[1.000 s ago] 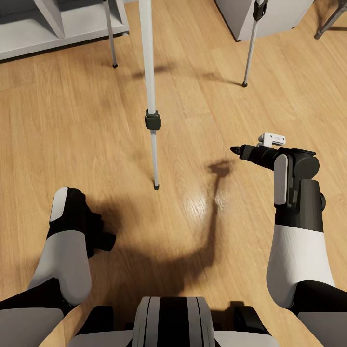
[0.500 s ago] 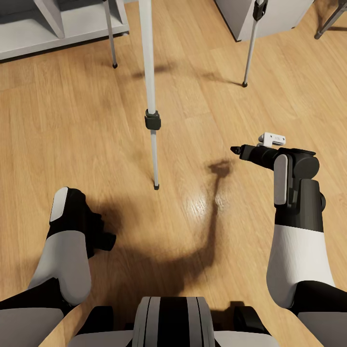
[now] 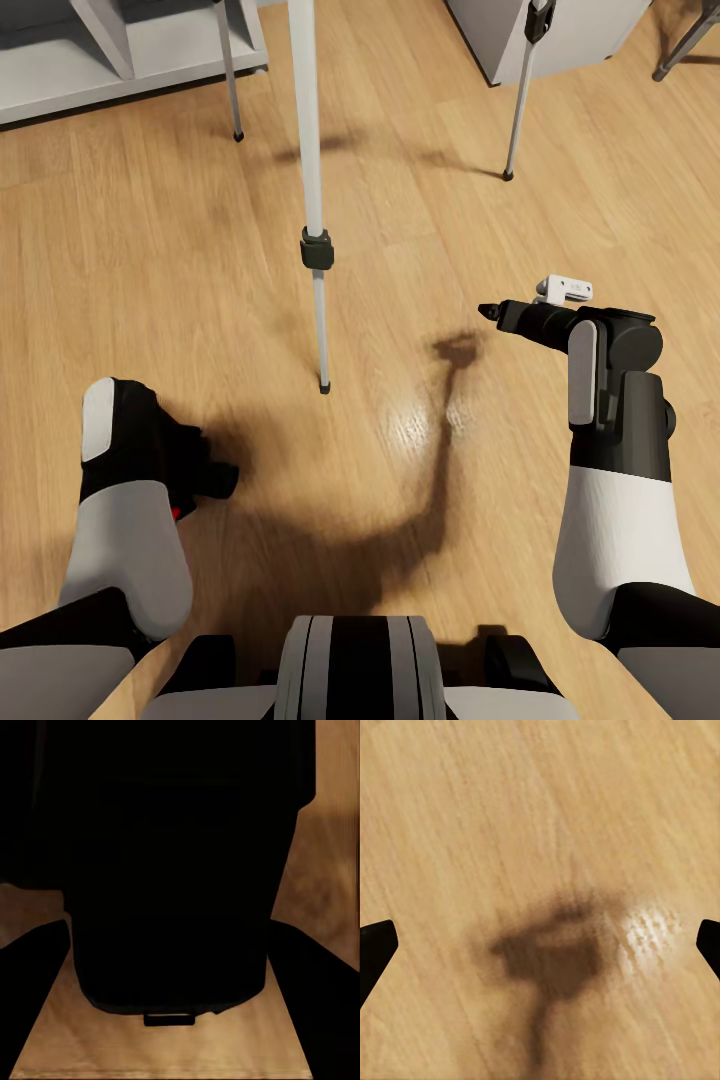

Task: Attach the digital camera to the camera tripod in the bedroom.

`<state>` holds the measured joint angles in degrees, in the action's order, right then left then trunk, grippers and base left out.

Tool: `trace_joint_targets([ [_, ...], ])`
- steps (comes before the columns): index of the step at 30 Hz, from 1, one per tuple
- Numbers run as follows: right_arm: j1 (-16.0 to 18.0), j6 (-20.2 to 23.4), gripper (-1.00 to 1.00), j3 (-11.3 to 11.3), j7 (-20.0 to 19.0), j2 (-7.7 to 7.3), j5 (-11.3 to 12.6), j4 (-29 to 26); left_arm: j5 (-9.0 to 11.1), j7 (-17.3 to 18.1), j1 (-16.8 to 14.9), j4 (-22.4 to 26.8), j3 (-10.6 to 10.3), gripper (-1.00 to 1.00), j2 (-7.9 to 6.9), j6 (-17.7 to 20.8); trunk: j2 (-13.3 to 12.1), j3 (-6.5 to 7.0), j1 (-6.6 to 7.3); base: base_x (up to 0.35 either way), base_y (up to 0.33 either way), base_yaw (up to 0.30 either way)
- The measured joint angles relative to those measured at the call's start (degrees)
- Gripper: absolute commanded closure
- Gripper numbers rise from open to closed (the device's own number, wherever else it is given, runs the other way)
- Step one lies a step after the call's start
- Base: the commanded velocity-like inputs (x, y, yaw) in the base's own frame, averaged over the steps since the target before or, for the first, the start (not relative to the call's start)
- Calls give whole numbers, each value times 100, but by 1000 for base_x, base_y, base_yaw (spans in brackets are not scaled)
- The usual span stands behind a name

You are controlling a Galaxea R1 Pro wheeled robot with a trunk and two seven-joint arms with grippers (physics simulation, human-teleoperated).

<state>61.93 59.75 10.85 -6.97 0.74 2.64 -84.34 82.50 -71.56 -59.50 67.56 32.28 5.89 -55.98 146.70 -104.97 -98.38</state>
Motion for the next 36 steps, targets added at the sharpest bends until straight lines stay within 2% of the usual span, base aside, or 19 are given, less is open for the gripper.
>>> trace_joint_targets([
  [4,0,0,-100,0,0,0,0,0,-36,-183,17,213,-10,100,6,2,0,0,0,0,0,0],
  [15,0,0,-100,0,0,0,1,0,-40,-322,31,449,-23,100,12,6,0,0,0,0,0,0],
  [19,0,0,-100,0,0,0,-1,0,-11,-419,79,824,-83,100,35,6,0,0,0,0,0,0],
  [23,0,0,-100,0,0,0,-1,0,88,-630,161,1527,-343,100,88,5,0,0,0,0,0,0],
  [24,0,0,-100,0,0,0,-2,0,85,-631,162,1533,-346,100,88,8,0,0,0,0,0,0],
  [27,0,0,-100,0,0,0,-2,0,341,-701,173,1889,-528,100,93,1,0,0,0,0,0,0],
  [29,0,0,-100,0,0,0,-2,0,621,-725,159,2032,-600,100,82,-2,0,0,0,0,0,0],
  [30,0,0,-100,0,0,0,-2,0,614,-724,159,2034,-600,100,81,10,0,0,0,0,0,0],
  [34,0,0,-100,0,0,0,0,0,1312,-750,119,2200,-682,100,78,-6,0,0,0,0,0,0],
  [35,0,0,-100,0,0,0,0,0,1303,-748,119,2201,-682,100,77,11,0,0,0,0,0,0],
  [36,0,0,-100,0,0,0,1,0,1684,-756,92,2243,-731,100,86,-26,0,0,0,0,0,0],
])
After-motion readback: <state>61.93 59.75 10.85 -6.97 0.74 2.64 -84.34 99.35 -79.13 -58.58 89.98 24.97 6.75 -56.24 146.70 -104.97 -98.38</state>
